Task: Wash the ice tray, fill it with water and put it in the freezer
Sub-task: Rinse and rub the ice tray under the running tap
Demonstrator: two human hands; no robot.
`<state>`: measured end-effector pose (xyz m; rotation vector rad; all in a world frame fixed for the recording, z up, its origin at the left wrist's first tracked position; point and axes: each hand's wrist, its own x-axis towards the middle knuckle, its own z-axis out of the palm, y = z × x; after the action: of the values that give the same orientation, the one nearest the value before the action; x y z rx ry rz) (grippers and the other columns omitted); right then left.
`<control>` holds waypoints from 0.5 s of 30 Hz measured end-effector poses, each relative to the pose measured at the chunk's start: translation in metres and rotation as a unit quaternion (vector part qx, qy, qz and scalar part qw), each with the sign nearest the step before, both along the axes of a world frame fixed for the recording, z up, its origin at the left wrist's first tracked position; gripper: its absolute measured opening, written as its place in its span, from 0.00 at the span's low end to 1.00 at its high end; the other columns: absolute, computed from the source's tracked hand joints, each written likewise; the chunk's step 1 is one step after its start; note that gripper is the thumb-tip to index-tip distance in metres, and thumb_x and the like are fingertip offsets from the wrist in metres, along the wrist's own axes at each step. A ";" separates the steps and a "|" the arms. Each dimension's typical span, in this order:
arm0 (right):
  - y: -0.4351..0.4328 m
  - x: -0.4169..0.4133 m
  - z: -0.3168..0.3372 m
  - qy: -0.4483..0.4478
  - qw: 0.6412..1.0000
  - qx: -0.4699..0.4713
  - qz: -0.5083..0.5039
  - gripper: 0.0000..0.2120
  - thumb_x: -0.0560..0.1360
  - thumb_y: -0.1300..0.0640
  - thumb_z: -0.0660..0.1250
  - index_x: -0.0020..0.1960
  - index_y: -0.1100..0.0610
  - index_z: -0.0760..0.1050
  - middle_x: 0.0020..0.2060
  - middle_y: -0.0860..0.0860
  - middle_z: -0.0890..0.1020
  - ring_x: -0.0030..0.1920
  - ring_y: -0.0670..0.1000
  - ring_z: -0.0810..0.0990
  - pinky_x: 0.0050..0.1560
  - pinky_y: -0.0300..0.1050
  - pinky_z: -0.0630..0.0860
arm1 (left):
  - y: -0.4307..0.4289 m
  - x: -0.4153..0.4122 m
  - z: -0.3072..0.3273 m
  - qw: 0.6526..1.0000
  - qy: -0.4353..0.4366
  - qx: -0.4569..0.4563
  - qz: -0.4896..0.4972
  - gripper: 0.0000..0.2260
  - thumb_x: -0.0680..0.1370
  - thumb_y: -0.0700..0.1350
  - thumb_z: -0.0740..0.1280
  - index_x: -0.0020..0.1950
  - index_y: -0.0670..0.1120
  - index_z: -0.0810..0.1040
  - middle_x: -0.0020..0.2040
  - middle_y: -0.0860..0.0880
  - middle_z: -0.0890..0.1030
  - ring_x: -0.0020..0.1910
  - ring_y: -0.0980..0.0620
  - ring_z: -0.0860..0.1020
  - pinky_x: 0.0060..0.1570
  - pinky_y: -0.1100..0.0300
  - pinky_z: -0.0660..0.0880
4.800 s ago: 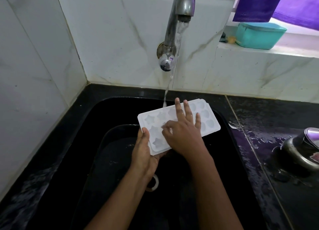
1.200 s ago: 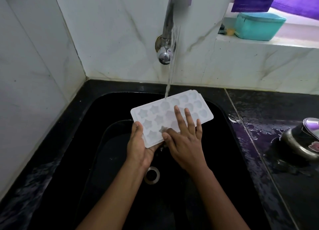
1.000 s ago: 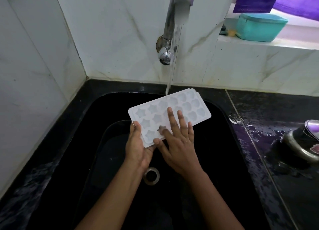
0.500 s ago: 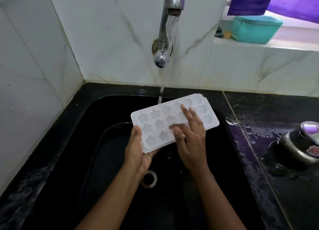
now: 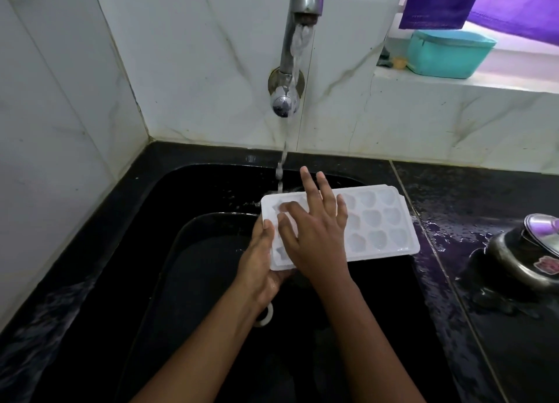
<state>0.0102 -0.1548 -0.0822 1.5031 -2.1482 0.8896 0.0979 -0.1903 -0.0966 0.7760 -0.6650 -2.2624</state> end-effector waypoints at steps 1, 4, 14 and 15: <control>-0.004 0.001 -0.001 0.011 1.000 0.011 -0.018 0.15 0.75 0.47 0.56 0.45 0.50 0.80 0.74 0.54 0.64 0.74 0.54 0.56 0.68 0.62 0.56 | 0.000 0.000 -0.001 1.000 0.003 -0.009 -0.003 0.15 0.83 0.50 0.55 0.67 0.51 0.73 0.54 0.46 0.84 0.47 0.48 0.84 0.38 0.51 0.81; -0.017 0.008 -0.004 0.018 0.998 0.060 -0.016 0.18 0.76 0.46 0.52 0.44 0.50 0.79 0.76 0.54 0.58 0.76 0.54 0.52 0.70 0.62 0.51 | -0.003 0.002 -0.001 1.000 0.011 -0.022 -0.010 0.14 0.83 0.51 0.55 0.64 0.51 0.75 0.52 0.47 0.85 0.45 0.50 0.84 0.39 0.54 0.80; -0.016 0.014 -0.016 0.057 0.996 0.051 -0.049 0.20 0.78 0.42 0.51 0.49 0.50 0.78 0.76 0.53 0.57 0.76 0.53 0.50 0.70 0.62 0.48 | -0.006 0.008 -0.002 0.998 0.052 -0.010 -0.030 0.14 0.76 0.49 0.61 0.60 0.51 0.77 0.57 0.44 0.82 0.49 0.48 0.83 0.46 0.52 0.80; -0.016 0.015 -0.018 0.052 0.997 0.053 -0.034 0.21 0.78 0.42 0.50 0.51 0.50 0.78 0.76 0.52 0.57 0.76 0.52 0.50 0.70 0.61 0.47 | -0.007 0.009 -0.002 0.998 0.058 -0.012 -0.029 0.16 0.75 0.50 0.62 0.61 0.51 0.77 0.58 0.43 0.82 0.51 0.47 0.82 0.48 0.51 0.79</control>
<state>0.0251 -0.1708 -0.0998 1.4823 -2.1863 0.6700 0.1066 -0.1975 -0.0986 0.6172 -0.6655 -2.3275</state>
